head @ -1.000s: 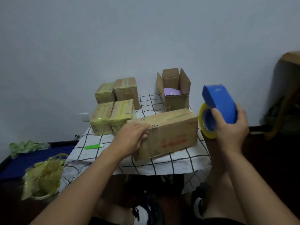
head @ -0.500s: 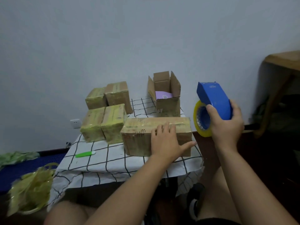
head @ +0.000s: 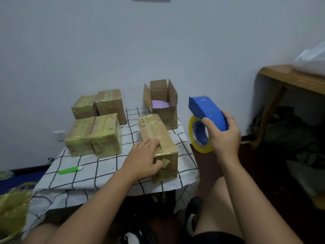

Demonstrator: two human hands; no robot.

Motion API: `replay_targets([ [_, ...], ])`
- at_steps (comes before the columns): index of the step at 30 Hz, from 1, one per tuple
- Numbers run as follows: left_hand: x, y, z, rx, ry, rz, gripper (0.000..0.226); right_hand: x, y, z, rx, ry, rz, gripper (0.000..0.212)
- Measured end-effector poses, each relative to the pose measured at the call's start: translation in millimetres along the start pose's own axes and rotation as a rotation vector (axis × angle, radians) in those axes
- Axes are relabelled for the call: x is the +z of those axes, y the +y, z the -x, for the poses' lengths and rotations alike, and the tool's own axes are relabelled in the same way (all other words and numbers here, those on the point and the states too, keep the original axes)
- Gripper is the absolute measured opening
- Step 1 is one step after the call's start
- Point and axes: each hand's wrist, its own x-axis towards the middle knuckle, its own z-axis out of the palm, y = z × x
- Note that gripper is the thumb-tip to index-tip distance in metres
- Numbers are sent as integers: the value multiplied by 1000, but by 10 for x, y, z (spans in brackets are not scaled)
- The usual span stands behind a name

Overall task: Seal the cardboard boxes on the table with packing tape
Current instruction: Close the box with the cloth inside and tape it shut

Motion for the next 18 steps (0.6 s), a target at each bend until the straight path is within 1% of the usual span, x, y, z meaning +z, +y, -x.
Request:
replay_targets([
  [2, -40, -59, 30, -4, -70, -22, 69, 57, -13, 40, 10, -37, -7, 57],
  [4, -65, -73, 30, -2, -114, -68, 68, 128, -29, 98, 18, -80, -24, 57],
  [10, -251, -316, 90, -79, -33, -111, 57, 262, -83, 220, 30, -215, -89, 52],
  [13, -235, -475, 95, -136, -14, -159, 56, 354, -95, 233, 61, -286, -137, 44],
  [16, -153, -630, 29, -178, -12, -140, 54, 452, -83, 245, 105, -340, -190, 39],
  [18, -76, -743, -21, -199, -25, -69, 55, 506, -77, 243, 140, -377, -208, 39],
])
